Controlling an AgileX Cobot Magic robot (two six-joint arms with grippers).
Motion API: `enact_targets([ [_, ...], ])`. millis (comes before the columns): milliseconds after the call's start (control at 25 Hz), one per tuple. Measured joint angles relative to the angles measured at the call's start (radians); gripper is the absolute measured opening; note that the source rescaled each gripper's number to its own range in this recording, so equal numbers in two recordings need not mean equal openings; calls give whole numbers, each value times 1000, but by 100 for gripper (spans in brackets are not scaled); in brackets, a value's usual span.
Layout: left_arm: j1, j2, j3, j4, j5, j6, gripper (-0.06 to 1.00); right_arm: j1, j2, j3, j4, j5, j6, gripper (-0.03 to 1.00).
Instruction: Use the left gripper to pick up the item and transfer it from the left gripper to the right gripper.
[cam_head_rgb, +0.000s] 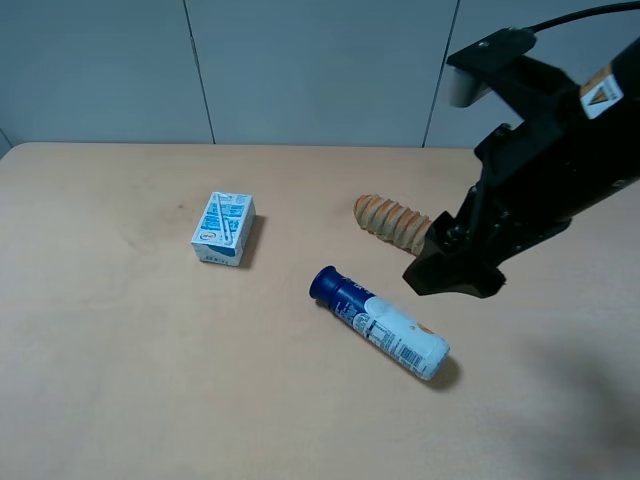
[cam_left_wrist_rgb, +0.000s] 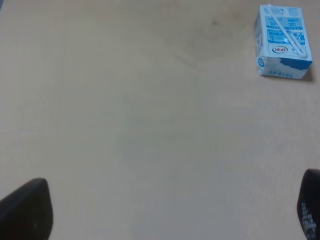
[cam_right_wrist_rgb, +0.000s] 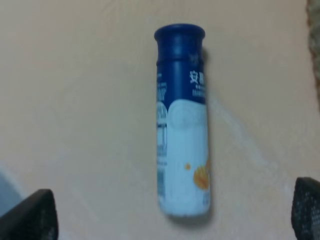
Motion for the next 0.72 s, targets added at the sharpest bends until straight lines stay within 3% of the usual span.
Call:
enact_targets([
  [480,0,0,0,0,0,0,96,0,-279,8,-85,239,98,100],
  [720,0,0,0,0,0,0,96,0,-464,129,-95,265,145,100],
])
